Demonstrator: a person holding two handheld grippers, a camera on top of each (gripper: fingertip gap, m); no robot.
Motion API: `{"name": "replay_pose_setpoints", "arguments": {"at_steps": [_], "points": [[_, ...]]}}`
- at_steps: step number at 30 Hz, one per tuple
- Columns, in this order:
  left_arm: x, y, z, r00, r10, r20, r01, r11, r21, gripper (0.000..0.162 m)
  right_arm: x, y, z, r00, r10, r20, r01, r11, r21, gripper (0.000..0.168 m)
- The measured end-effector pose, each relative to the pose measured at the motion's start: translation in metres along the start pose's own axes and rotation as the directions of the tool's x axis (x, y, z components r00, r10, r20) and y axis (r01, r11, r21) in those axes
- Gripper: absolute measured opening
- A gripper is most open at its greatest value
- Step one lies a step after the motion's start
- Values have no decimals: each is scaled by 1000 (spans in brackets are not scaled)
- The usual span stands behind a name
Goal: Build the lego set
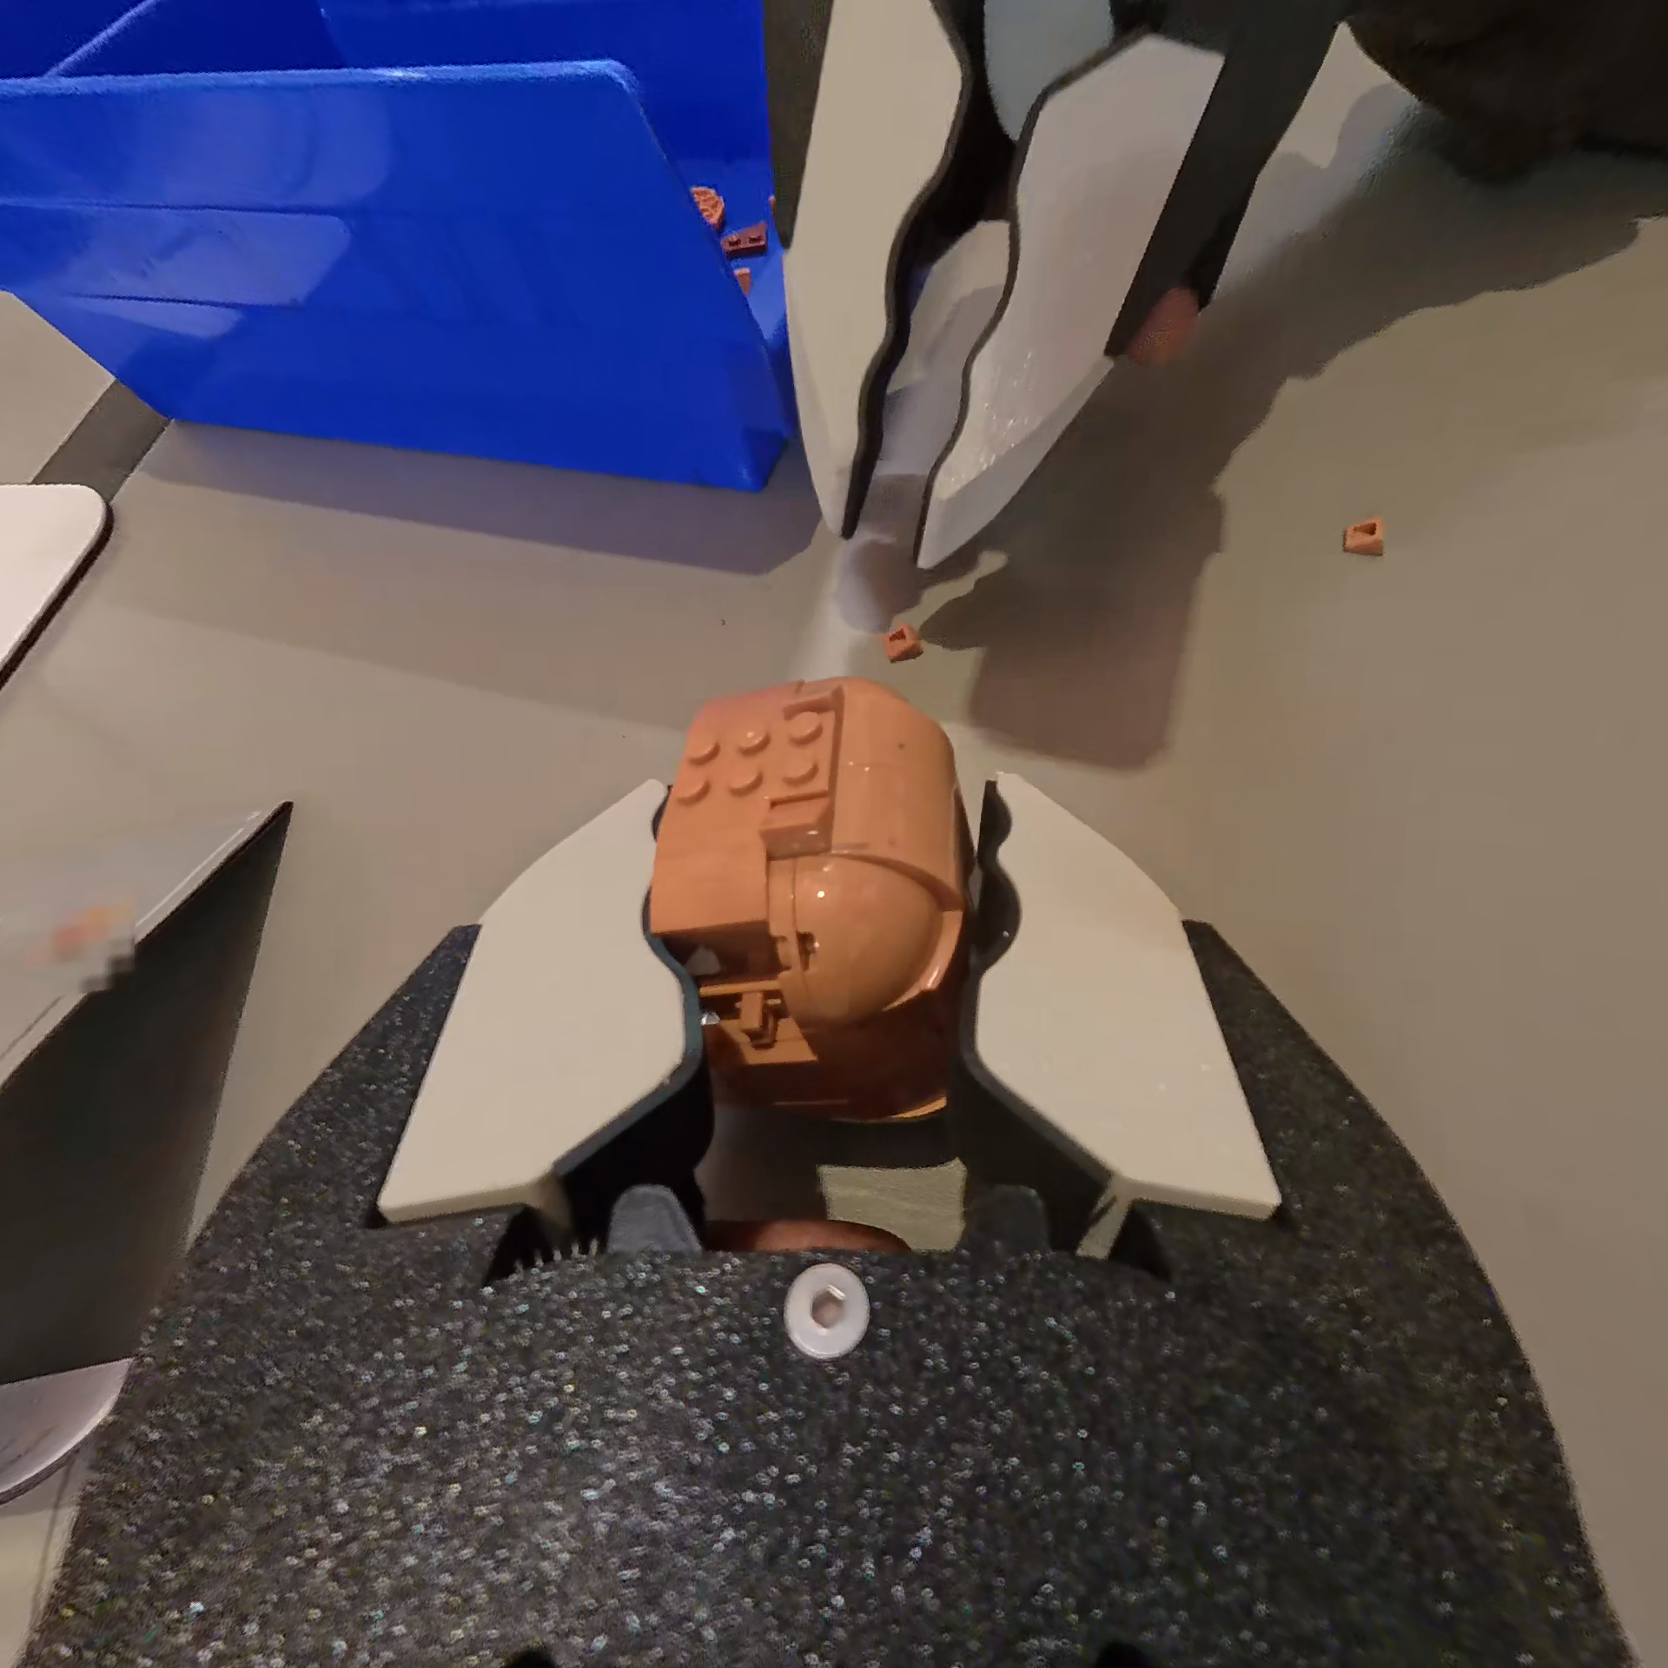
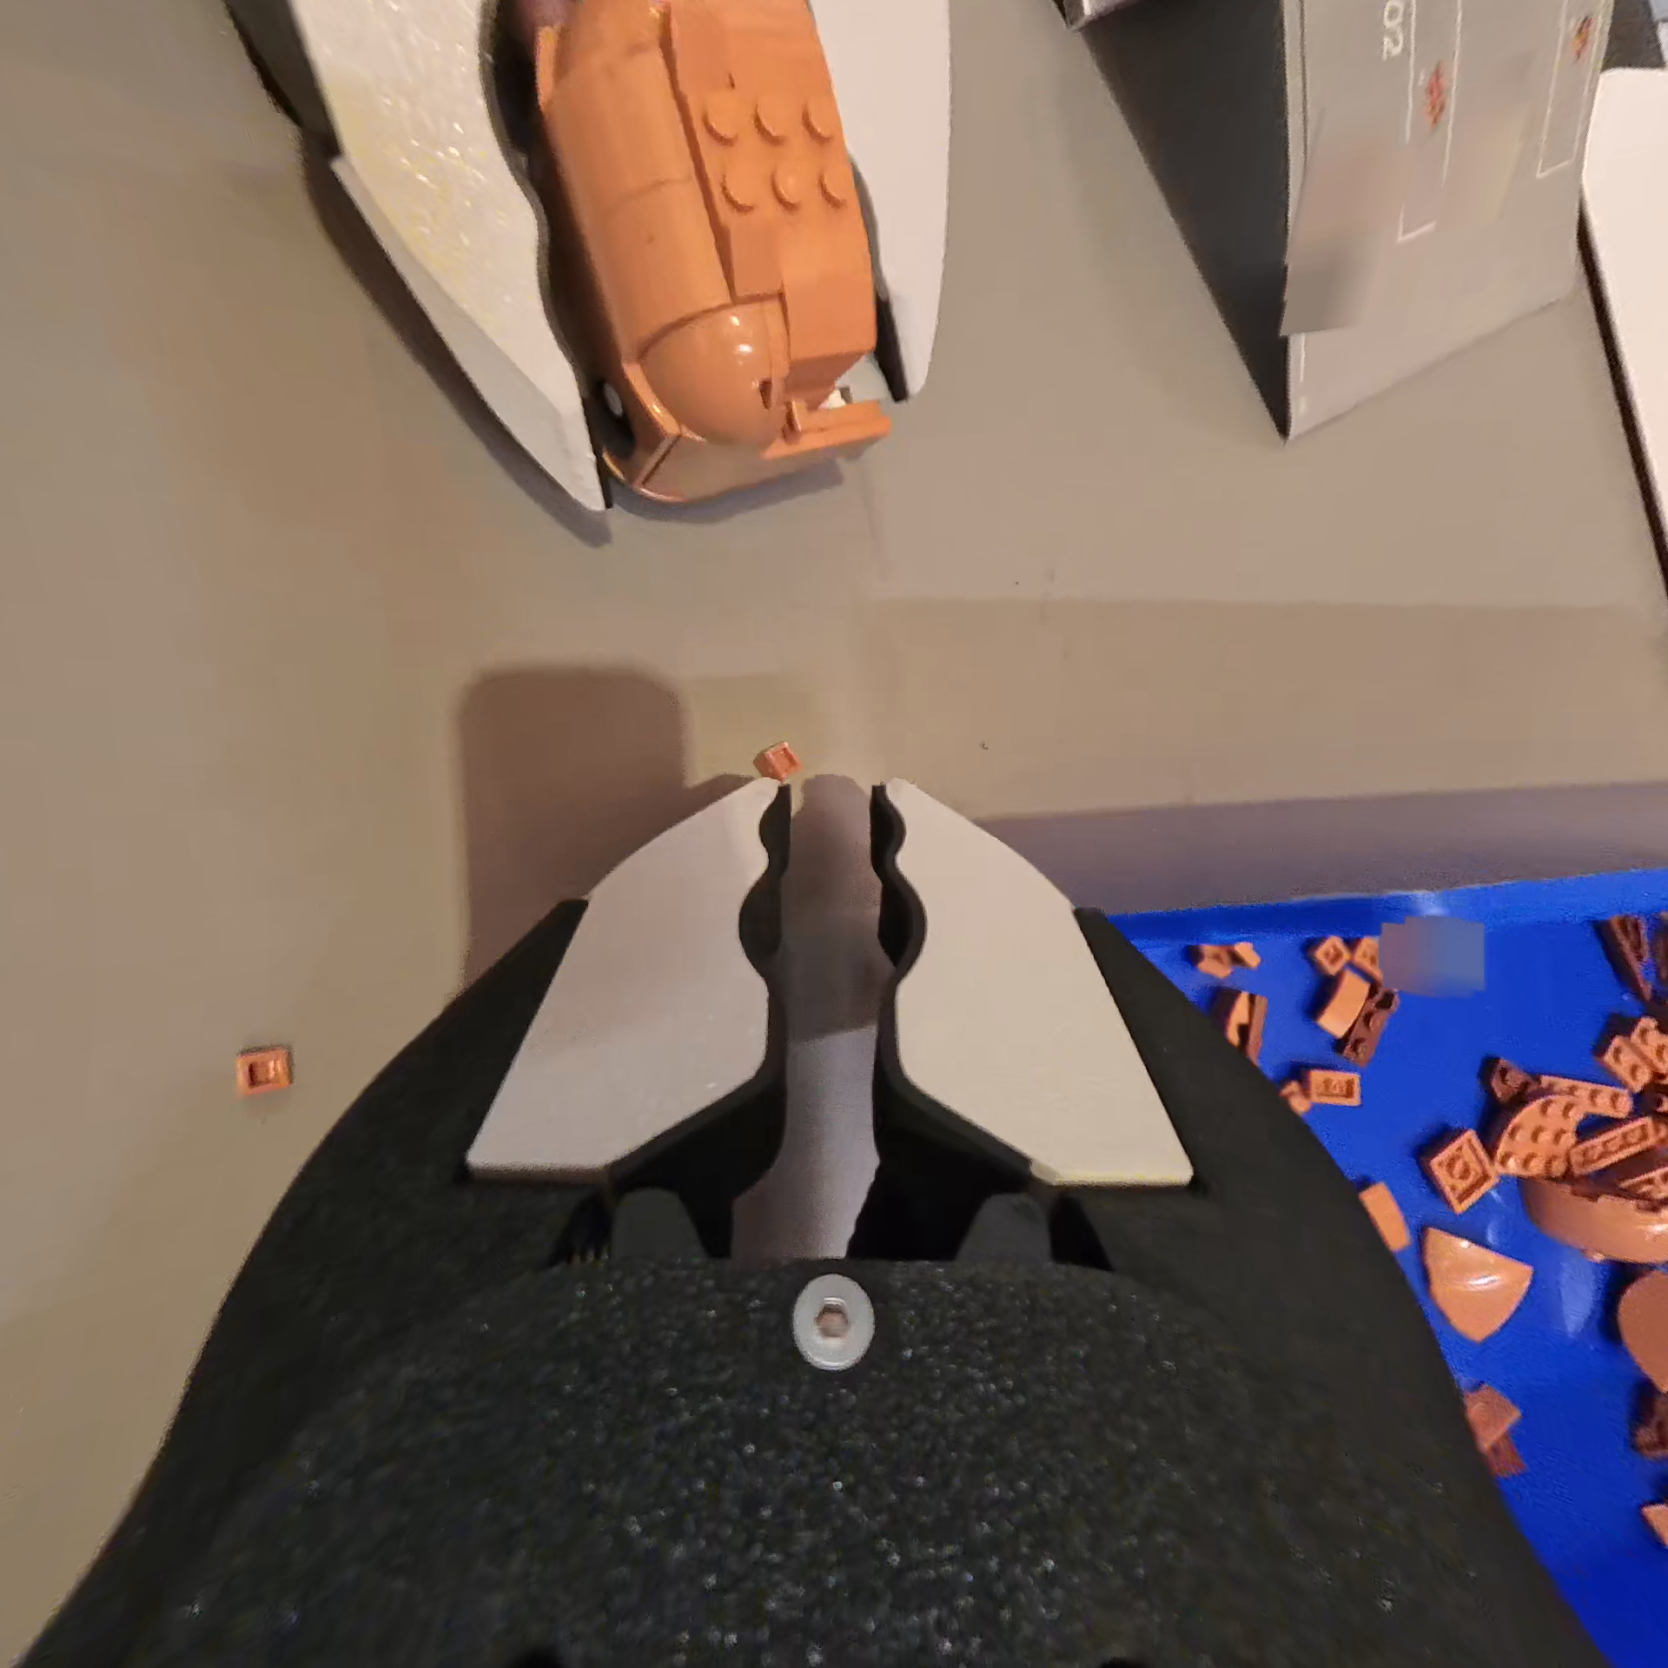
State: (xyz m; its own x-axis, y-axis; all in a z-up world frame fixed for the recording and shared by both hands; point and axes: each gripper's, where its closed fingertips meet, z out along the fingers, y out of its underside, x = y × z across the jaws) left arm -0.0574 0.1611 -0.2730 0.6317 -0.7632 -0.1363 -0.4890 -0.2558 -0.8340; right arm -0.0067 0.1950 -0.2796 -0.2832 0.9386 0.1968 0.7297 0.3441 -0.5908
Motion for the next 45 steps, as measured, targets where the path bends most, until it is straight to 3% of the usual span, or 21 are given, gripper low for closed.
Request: {"name": "replay_pose_setpoints", "arguments": {"at_steps": [7,12,16,20,26,28,31,36,41,45], "points": [[-3,-2,-2,1000,-13,28,13,1000,20,62,-6,6,9,931,364,-25,-364,931,-7,22],[-6,-5,-3,998,-46,50,44,998,39,62,-14,2,11,881,468,-65,-465,884,56,28],[-8,-5,-4,997,-48,65,45,998,45,62,-12,6,19,886,442,-142,-444,896,23,29],[-8,-6,-5,996,-59,66,55,997,57,62,-11,2,21,896,416,-157,-416,909,33,9],[-6,-8,-5,996,-58,64,54,997,62,62,-5,-16,5,941,276,-196,-267,961,72,8],[-5,-8,-6,996,-60,62,56,996,68,62,-3,-34,-11,953,199,-229,-170,975,140,11],[-6,-9,-7,995,-69,66,64,995,78,62,2,-49,-30,952,108,-288,-45,975,217,36],[-7,-9,-9,994,-85,64,79,993,86,62,-2,-40,-37,970,158,-183,-99,949,298,35],[-12,-8,-11,990,-114,84,106,990,95,62,-29,-28,-23,993,115,-36,-103,963,249,32],[-14,-8,-12,989,-119,89,110,989,97,62,-63,-26,-10,998,1,68,-14,982,189,29]]}}
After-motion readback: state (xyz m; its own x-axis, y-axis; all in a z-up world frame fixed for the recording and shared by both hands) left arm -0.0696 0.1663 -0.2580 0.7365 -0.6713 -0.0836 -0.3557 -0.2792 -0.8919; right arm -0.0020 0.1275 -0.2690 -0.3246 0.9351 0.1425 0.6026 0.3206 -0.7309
